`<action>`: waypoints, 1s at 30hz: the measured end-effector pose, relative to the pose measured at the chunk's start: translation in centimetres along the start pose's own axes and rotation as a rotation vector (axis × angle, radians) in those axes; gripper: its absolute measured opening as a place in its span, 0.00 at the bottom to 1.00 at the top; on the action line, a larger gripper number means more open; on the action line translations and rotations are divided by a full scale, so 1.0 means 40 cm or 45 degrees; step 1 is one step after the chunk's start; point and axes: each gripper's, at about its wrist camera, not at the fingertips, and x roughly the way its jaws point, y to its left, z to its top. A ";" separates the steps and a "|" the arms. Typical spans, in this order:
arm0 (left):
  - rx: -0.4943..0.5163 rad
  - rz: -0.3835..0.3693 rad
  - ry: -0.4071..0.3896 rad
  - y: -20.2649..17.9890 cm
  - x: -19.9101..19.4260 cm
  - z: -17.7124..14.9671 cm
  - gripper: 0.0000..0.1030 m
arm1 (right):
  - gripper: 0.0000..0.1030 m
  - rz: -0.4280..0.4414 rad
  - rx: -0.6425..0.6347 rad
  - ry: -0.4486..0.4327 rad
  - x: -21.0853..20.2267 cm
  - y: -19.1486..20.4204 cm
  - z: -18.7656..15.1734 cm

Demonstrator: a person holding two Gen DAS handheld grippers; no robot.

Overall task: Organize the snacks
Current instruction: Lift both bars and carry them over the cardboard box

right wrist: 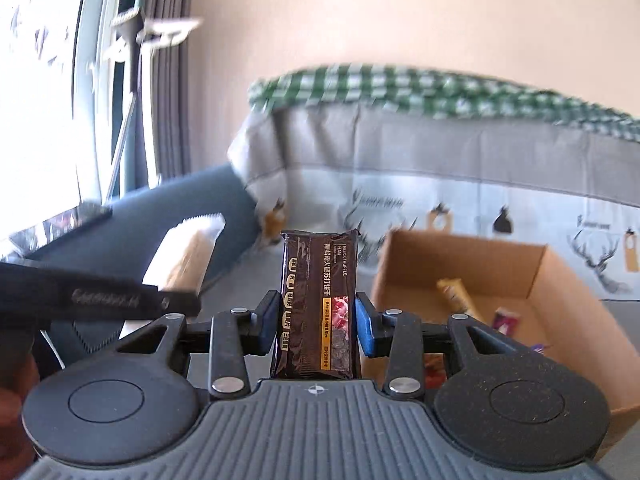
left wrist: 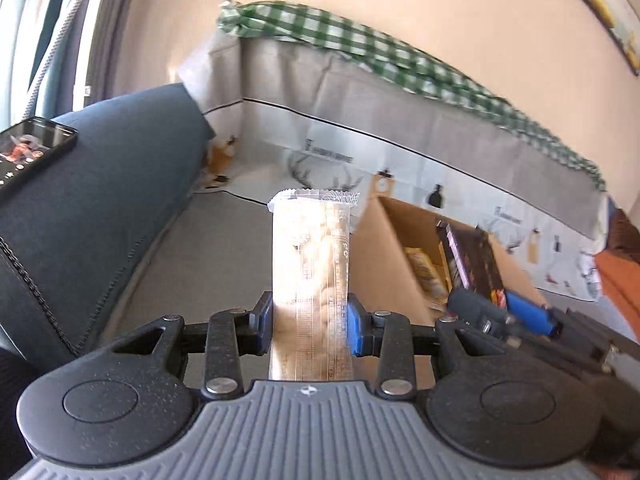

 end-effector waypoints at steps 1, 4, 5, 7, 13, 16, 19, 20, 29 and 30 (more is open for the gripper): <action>-0.002 -0.016 -0.001 -0.009 -0.007 -0.003 0.38 | 0.40 -0.006 0.011 -0.022 -0.012 -0.014 0.004; 0.004 -0.054 0.020 -0.038 -0.027 -0.013 0.38 | 0.40 -0.027 0.034 -0.086 -0.054 -0.054 0.011; 0.016 -0.058 0.029 -0.048 -0.025 -0.016 0.38 | 0.40 -0.035 0.037 -0.106 -0.065 -0.071 0.014; 0.037 -0.071 0.051 -0.064 -0.027 -0.028 0.38 | 0.40 -0.060 0.035 -0.141 -0.094 -0.098 0.019; 0.062 -0.119 0.131 -0.087 -0.003 -0.055 0.38 | 0.40 -0.151 0.115 -0.167 -0.132 -0.229 0.016; 0.077 -0.118 0.183 -0.095 0.013 -0.070 0.38 | 0.40 -0.186 0.198 -0.163 -0.133 -0.295 -0.001; 0.061 -0.122 0.226 -0.101 0.027 -0.065 0.38 | 0.40 -0.209 0.226 -0.156 -0.124 -0.334 -0.020; 0.069 -0.121 0.229 -0.107 0.031 -0.055 0.38 | 0.40 -0.213 0.234 -0.154 -0.118 -0.345 -0.024; 0.119 -0.148 0.181 -0.227 0.094 0.096 0.38 | 0.40 -0.265 0.218 -0.118 -0.081 -0.459 -0.009; 0.123 -0.156 0.179 -0.245 0.107 0.108 0.38 | 0.40 -0.283 0.199 -0.114 -0.074 -0.469 -0.008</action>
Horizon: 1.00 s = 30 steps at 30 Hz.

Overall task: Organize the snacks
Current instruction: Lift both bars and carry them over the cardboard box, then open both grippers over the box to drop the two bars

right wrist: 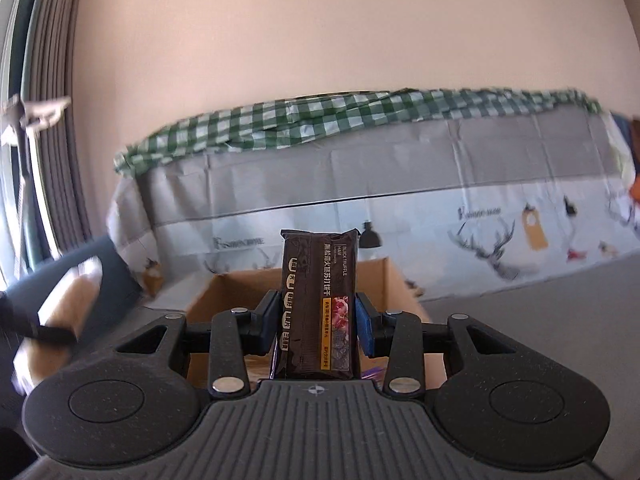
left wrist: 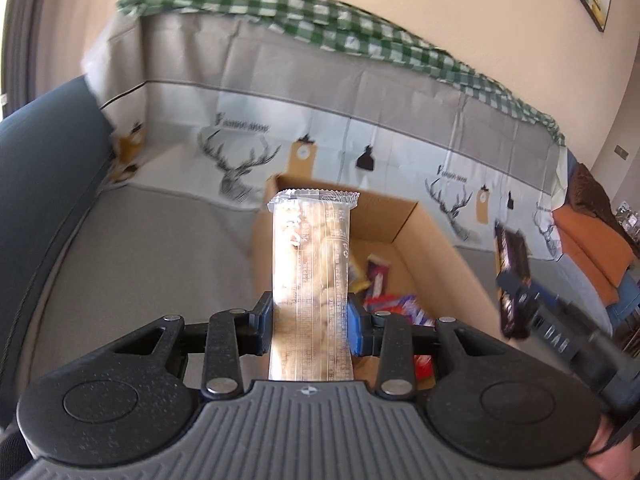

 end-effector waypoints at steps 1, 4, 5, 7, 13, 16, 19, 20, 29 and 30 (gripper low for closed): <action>0.008 -0.009 -0.003 -0.017 0.015 0.017 0.38 | 0.40 -0.009 0.011 0.006 0.009 -0.013 0.000; 0.033 -0.040 -0.019 -0.067 0.056 0.064 0.38 | 0.40 -0.017 0.141 0.081 0.048 -0.061 -0.012; 0.039 -0.051 -0.027 -0.082 0.069 0.080 0.38 | 0.40 -0.021 0.159 0.095 0.055 -0.069 -0.014; 0.051 -0.073 -0.044 -0.110 0.092 0.111 0.38 | 0.40 -0.009 0.184 0.124 0.068 -0.079 -0.018; 0.070 -0.096 -0.092 -0.164 0.153 0.179 0.38 | 0.40 -0.003 0.174 0.168 0.083 -0.076 -0.024; 0.090 -0.101 -0.096 -0.186 0.178 0.192 0.38 | 0.40 0.000 0.177 0.172 0.083 -0.076 -0.025; 0.121 -0.118 -0.098 -0.210 0.196 0.192 0.38 | 0.40 0.000 0.176 0.178 0.086 -0.076 -0.024; 0.133 -0.121 -0.100 -0.218 0.200 0.190 0.38 | 0.40 0.000 0.173 0.179 0.086 -0.076 -0.025; 0.171 -0.175 -0.093 -0.257 0.208 0.179 0.38 | 0.40 -0.007 0.145 0.187 0.095 -0.070 -0.023; 0.183 -0.191 -0.083 -0.262 0.209 0.180 0.41 | 0.40 -0.009 0.140 0.192 0.097 -0.068 -0.023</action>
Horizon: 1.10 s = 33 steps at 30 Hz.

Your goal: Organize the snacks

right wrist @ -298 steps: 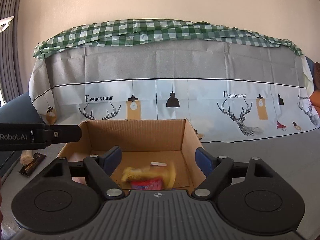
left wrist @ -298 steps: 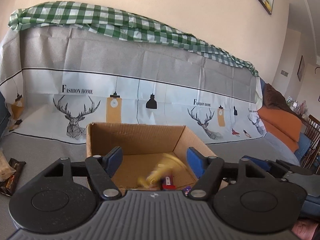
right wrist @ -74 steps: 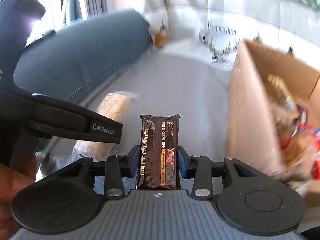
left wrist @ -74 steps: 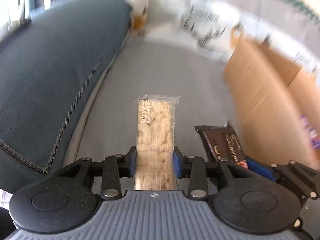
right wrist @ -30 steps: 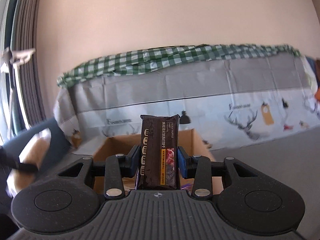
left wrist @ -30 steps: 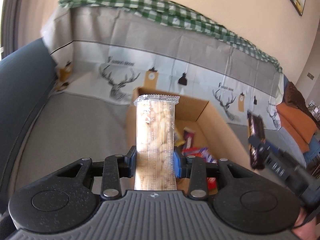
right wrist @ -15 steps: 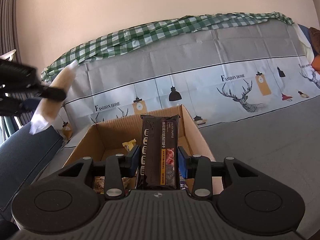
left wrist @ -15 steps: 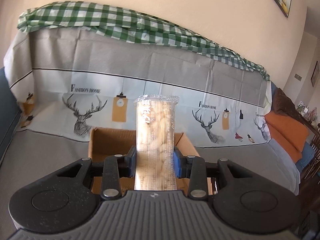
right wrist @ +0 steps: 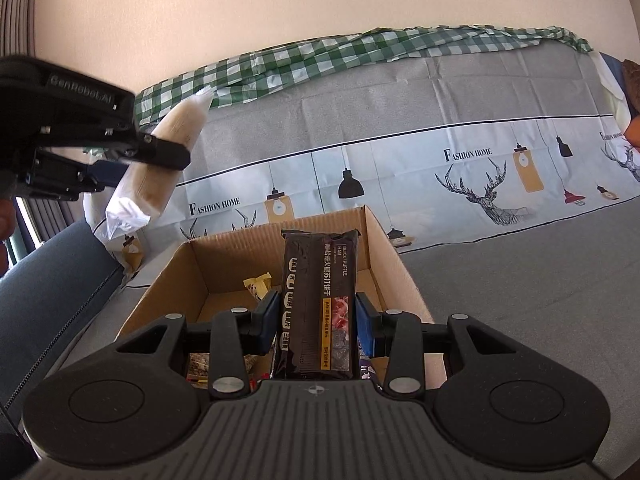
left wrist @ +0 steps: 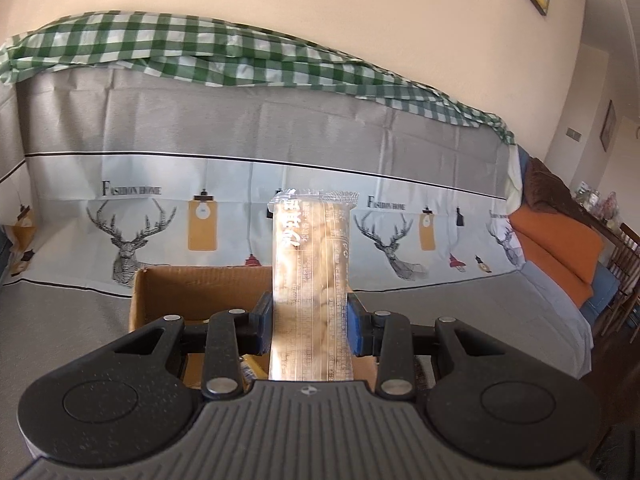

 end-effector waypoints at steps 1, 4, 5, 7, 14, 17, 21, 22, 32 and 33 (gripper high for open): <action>0.020 -0.022 0.028 -0.008 0.006 0.000 0.61 | 0.41 0.001 -0.004 0.011 0.003 0.002 -0.001; 0.047 -0.040 0.044 -0.020 -0.003 -0.015 0.83 | 0.78 -0.008 -0.026 0.030 0.009 0.010 -0.001; 0.048 -0.041 0.033 -0.020 -0.013 -0.021 0.83 | 0.89 -0.014 -0.035 0.021 0.006 0.013 -0.001; 0.029 -0.034 0.036 -0.015 -0.032 -0.039 0.84 | 0.92 -0.017 -0.055 0.017 0.002 0.019 -0.002; 0.044 0.086 0.001 0.011 -0.142 -0.138 0.93 | 0.99 -0.021 -0.083 0.031 -0.014 0.037 -0.008; 0.048 0.135 0.028 0.025 -0.183 -0.184 0.95 | 0.99 -0.022 -0.064 0.012 -0.041 0.039 -0.009; -0.023 0.173 0.105 0.056 -0.214 -0.245 0.97 | 0.99 -0.033 -0.034 -0.004 -0.083 0.032 -0.014; -0.043 0.197 0.122 0.063 -0.218 -0.260 0.99 | 0.99 -0.050 -0.020 0.003 -0.093 0.028 -0.016; -0.083 0.302 0.305 0.096 -0.199 -0.355 0.99 | 0.99 -0.104 -0.042 0.119 -0.164 0.027 -0.031; -0.087 0.304 0.316 0.097 -0.192 -0.358 0.99 | 0.99 -0.101 -0.044 0.129 -0.164 0.027 -0.035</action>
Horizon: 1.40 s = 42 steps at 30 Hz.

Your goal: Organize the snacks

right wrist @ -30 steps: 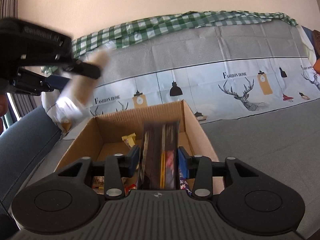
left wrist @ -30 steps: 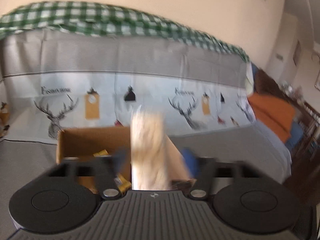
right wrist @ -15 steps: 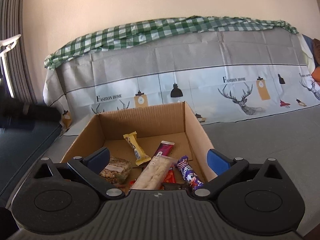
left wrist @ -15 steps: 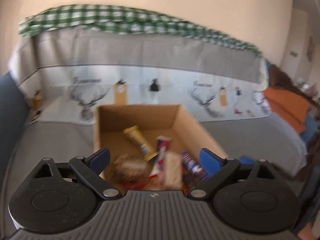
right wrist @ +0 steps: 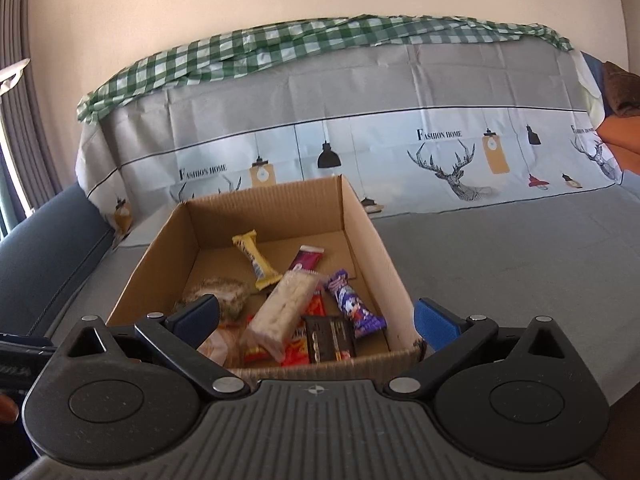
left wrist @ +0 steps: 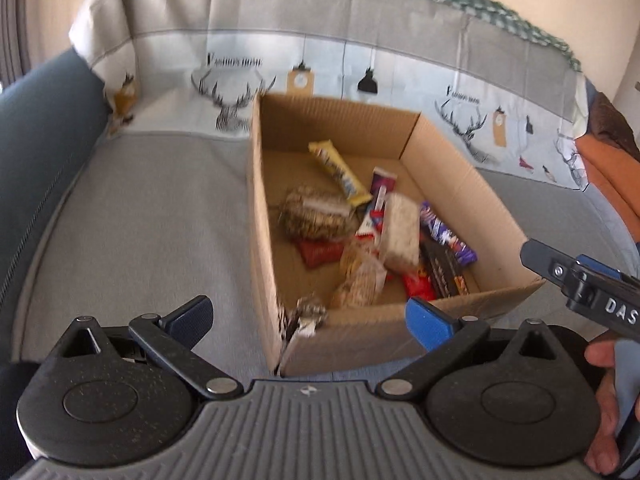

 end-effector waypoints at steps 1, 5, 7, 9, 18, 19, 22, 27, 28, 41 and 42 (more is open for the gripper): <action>0.007 0.006 0.005 -0.001 0.007 -0.001 0.99 | 0.99 0.004 -0.001 0.014 0.005 -0.001 -0.005; 0.028 0.025 0.034 -0.012 0.036 -0.002 0.99 | 0.99 0.003 -0.006 0.067 0.046 0.005 -0.021; 0.021 0.032 0.040 -0.014 0.045 -0.001 0.99 | 0.99 0.014 -0.025 0.080 0.062 0.016 -0.016; 0.017 0.033 0.036 -0.014 0.048 -0.001 0.99 | 0.99 0.012 -0.049 0.081 0.068 0.027 -0.018; 0.009 0.025 0.043 -0.017 0.054 -0.003 0.99 | 0.99 0.023 -0.048 0.094 0.075 0.019 -0.016; 0.010 0.028 0.040 -0.018 0.053 -0.002 0.99 | 0.99 0.025 -0.047 0.096 0.076 0.017 -0.016; 0.007 0.034 0.037 -0.019 0.050 -0.001 0.99 | 0.99 0.026 -0.054 0.100 0.078 0.017 -0.016; 0.009 0.036 0.040 -0.023 0.050 -0.002 0.99 | 0.99 0.031 -0.058 0.101 0.080 0.019 -0.017; 0.012 0.036 0.040 -0.025 0.050 -0.002 0.99 | 0.99 0.031 -0.056 0.100 0.080 0.019 -0.017; 0.034 0.040 0.025 -0.034 0.044 -0.002 0.99 | 0.99 0.034 -0.048 0.099 0.080 0.016 -0.018; 0.034 0.039 0.025 -0.034 0.044 -0.002 0.99 | 0.99 0.034 -0.048 0.099 0.080 0.016 -0.018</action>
